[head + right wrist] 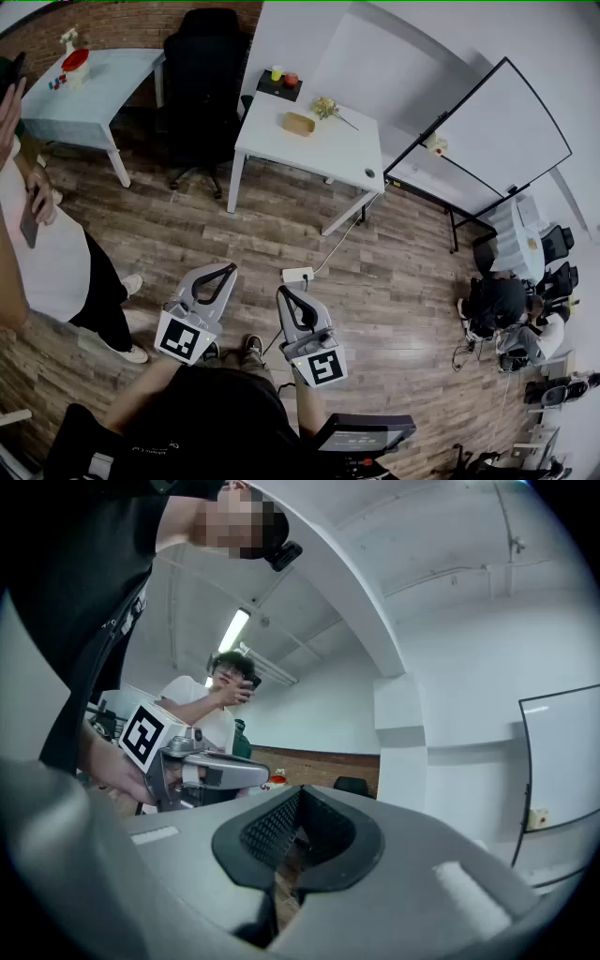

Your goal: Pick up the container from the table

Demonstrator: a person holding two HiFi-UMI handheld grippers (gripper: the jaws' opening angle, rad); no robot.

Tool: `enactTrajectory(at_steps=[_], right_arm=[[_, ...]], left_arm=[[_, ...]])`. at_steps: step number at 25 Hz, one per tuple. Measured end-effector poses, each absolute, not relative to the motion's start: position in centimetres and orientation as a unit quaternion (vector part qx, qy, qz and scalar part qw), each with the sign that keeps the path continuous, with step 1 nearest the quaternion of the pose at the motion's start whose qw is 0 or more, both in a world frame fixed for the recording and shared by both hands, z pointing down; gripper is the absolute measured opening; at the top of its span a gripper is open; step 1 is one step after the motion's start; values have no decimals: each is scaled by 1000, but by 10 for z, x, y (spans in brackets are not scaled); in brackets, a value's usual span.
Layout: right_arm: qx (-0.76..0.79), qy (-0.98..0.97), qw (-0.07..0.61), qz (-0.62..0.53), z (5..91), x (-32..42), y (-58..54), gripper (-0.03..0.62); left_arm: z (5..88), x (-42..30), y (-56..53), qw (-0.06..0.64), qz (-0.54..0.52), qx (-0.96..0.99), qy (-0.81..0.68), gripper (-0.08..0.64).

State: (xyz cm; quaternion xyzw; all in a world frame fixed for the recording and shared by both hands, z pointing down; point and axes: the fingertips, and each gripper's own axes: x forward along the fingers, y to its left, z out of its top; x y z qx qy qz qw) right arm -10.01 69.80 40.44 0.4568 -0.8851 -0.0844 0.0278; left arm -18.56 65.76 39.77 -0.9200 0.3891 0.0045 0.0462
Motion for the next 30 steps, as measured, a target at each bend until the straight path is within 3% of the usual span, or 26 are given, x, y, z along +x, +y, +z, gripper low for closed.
enactTrajectory(at_steps=[6, 12, 23, 30], right_arm=[[457, -885, 32, -83, 413, -112, 661, 18], [490, -868, 46, -66, 435, -72, 593, 37], [458, -886, 46, -64, 459, 25, 348, 61], [402, -911, 58, -68, 448, 43, 205, 74]], left_arm=[[415, -199, 619, 26, -5, -921, 389, -3], [441, -170, 556, 19, -17, -930, 368, -3], [451, -81, 326, 27, -35, -914, 403, -3], [437, -51, 206, 14, -42, -899, 436, -3]])
